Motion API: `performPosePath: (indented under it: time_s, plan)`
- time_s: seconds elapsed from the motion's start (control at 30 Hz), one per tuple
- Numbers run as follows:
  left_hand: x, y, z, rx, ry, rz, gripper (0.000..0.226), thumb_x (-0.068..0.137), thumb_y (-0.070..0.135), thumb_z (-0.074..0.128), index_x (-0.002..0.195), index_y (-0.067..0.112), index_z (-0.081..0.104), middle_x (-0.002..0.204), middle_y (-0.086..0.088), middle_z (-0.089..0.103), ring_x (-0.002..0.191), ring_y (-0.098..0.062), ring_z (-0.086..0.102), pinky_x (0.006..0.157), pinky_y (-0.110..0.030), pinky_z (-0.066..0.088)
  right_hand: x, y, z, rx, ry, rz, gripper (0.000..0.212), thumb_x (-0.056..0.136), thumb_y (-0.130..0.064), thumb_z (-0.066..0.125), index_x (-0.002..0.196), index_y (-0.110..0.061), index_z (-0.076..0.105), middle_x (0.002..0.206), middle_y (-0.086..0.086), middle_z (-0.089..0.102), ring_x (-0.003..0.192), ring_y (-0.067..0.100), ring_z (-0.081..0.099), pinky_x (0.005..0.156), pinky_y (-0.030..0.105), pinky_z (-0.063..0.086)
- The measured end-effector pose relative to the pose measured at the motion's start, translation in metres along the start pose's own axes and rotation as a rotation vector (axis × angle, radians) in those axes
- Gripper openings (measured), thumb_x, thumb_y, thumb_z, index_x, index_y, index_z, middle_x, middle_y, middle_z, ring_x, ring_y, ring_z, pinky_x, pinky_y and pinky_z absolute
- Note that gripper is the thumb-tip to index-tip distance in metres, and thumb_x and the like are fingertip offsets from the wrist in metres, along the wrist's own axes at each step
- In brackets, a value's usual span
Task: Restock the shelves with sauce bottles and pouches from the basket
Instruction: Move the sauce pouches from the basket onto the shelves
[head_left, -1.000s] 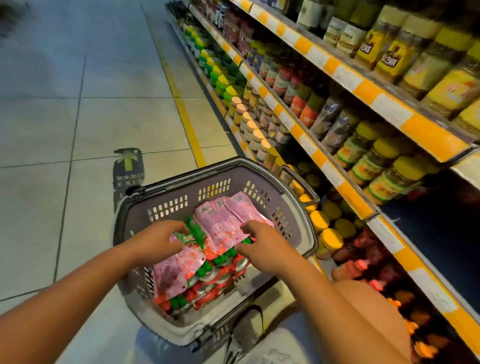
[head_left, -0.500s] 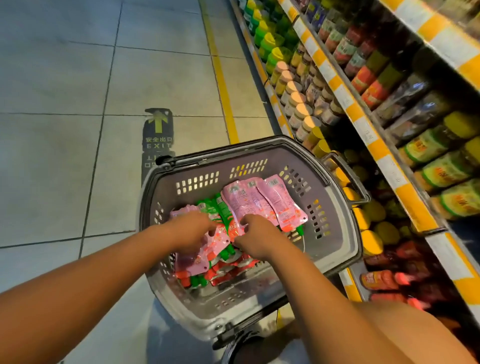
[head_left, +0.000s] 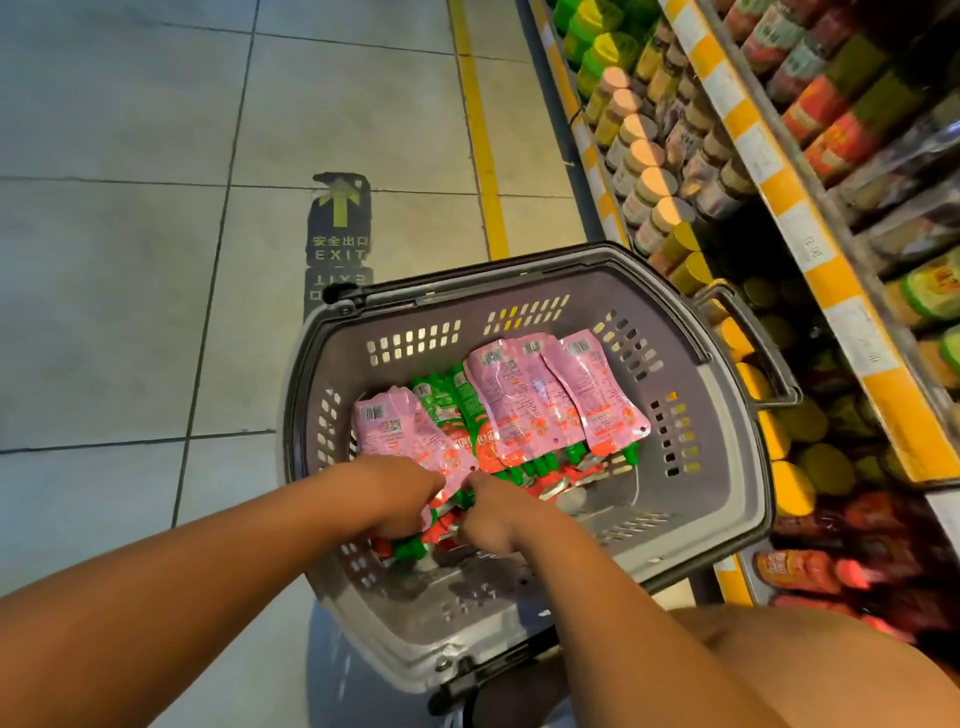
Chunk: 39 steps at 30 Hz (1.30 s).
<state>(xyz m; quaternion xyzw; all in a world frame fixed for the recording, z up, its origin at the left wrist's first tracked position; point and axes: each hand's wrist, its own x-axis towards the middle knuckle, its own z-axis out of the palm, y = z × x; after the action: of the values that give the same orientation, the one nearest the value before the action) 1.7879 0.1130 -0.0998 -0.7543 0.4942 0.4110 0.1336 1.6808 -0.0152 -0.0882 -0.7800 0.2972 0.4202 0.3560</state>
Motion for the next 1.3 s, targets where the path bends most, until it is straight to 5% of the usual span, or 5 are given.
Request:
performPosePath:
  time_s: [0.23,0.4,0.7,0.93,1.3]
  plan:
    - [-0.01,0.001,-0.003,-0.015,0.12,-0.227,0.047,0.094,0.06,0.057,0.128,0.028,0.055,0.123,-0.002,0.064,0.114,-0.028,0.062,0.084,-0.042,0.047,0.018,-0.003,-0.001,0.291,0.004,0.045,0.071,0.085,-0.008,0.075,0.145,-0.014,0.038,0.138,0.017,0.055,0.118,0.033,0.058,0.086,0.038,0.048]
    - [-0.017,0.005,-0.007,-0.019,0.252,-0.316,0.045,0.091,0.044,0.069,0.129,0.025,0.054,0.123,-0.003,0.065,0.115,-0.029,0.063,0.079,-0.038,0.045,0.022,-0.006,-0.004,0.624,0.135,0.026,0.047,0.088,0.01,0.063,0.123,-0.02,0.054,0.09,0.014,0.061,0.067,0.023,0.053,0.063,0.043,0.047]
    - [-0.042,0.008,-0.008,-0.02,0.435,-0.315,0.036,0.091,0.01,0.062,0.126,0.018,0.057,0.112,-0.008,0.06,0.101,-0.035,0.066,0.068,-0.039,0.042,0.008,-0.018,-0.012,0.261,0.586,-0.205,0.032,0.1,-0.004,0.049,0.12,-0.017,0.071,0.095,0.005,0.069,0.059,0.005,0.051,0.045,0.01,0.029]
    - [-0.059,-0.015,-0.024,-0.041,0.669,-0.304,0.064,0.089,0.019,0.073,0.146,0.015,0.045,0.121,-0.006,0.06,0.095,-0.029,0.07,0.071,-0.04,0.056,-0.014,-0.031,-0.015,0.04,0.714,-0.339,0.039,0.09,0.0,0.062,0.125,-0.015,0.071,0.112,0.008,0.072,0.1,0.025,0.067,0.086,0.036,0.057]
    - [-0.071,-0.036,-0.047,-0.178,0.882,-0.225,0.047,0.082,0.013,0.076,0.12,0.025,0.052,0.096,-0.002,0.066,0.079,-0.026,0.066,0.058,-0.038,0.055,-0.034,-0.033,-0.022,-0.248,0.954,-0.396,0.005,0.099,-0.025,0.058,0.097,-0.021,0.062,0.09,-0.003,0.064,0.078,0.022,0.06,0.059,0.035,0.044]
